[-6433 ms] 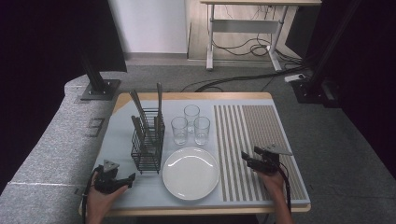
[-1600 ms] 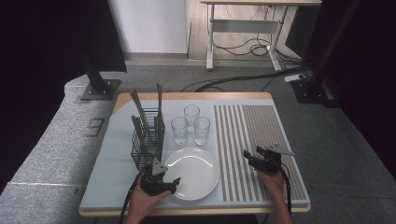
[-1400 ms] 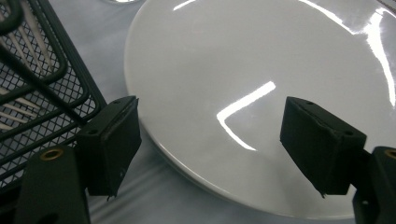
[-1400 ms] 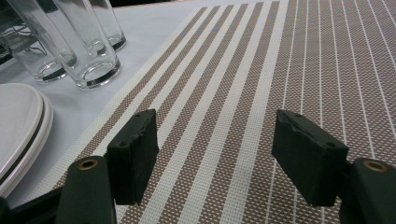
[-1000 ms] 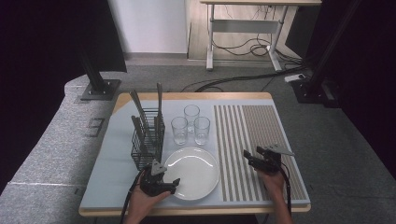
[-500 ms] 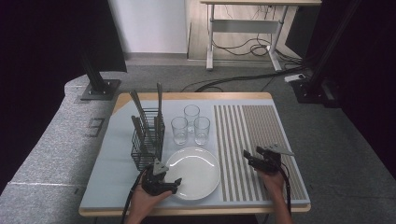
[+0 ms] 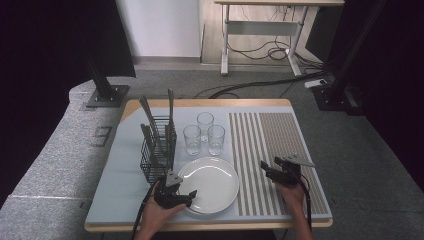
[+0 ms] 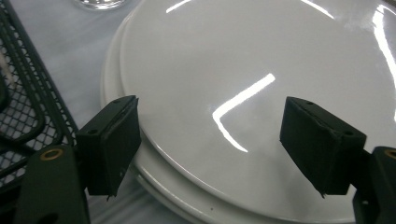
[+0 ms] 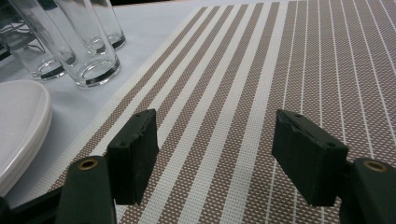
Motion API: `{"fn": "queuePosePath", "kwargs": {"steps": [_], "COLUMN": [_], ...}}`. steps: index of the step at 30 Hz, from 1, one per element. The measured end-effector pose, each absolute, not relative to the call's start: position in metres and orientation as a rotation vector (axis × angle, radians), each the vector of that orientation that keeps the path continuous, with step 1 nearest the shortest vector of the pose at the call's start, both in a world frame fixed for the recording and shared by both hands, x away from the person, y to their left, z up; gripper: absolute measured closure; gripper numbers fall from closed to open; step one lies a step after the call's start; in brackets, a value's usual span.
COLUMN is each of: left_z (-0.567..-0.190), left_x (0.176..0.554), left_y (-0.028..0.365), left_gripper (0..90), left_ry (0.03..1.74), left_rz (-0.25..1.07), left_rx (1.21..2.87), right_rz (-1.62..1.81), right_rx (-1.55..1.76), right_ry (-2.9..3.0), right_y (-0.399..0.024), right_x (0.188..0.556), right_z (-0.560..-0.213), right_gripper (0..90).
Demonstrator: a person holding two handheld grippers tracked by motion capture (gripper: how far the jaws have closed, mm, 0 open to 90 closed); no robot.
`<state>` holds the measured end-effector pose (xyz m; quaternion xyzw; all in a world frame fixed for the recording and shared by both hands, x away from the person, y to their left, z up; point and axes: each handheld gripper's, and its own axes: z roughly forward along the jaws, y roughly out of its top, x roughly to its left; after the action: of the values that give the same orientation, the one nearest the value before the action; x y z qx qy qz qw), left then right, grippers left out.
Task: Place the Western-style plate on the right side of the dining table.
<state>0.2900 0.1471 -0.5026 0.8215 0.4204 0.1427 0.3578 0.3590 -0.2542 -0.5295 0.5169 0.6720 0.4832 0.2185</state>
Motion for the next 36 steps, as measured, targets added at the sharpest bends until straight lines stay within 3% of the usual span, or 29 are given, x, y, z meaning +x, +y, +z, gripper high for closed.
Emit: {"fn": "queuePosePath", "kwargs": {"steps": [13, 36], "left_z": [-0.503, -0.504], "left_x": [0.29, 0.291], "left_y": [0.147, 0.142], "left_gripper": [20.7, 20.7], "left_ry": [1.084, 1.065], "left_rz": [0.369, 0.338], "left_rx": [2.118, 2.113], "right_rz": [1.368, 1.431], "right_rx": [1.358, 1.243], "right_ry": [1.84, 2.004], "right_y": [-0.253, -0.215], "right_x": [0.353, 0.342], "right_z": [-0.528, -0.516], "right_gripper": [33.0, 33.2]}}
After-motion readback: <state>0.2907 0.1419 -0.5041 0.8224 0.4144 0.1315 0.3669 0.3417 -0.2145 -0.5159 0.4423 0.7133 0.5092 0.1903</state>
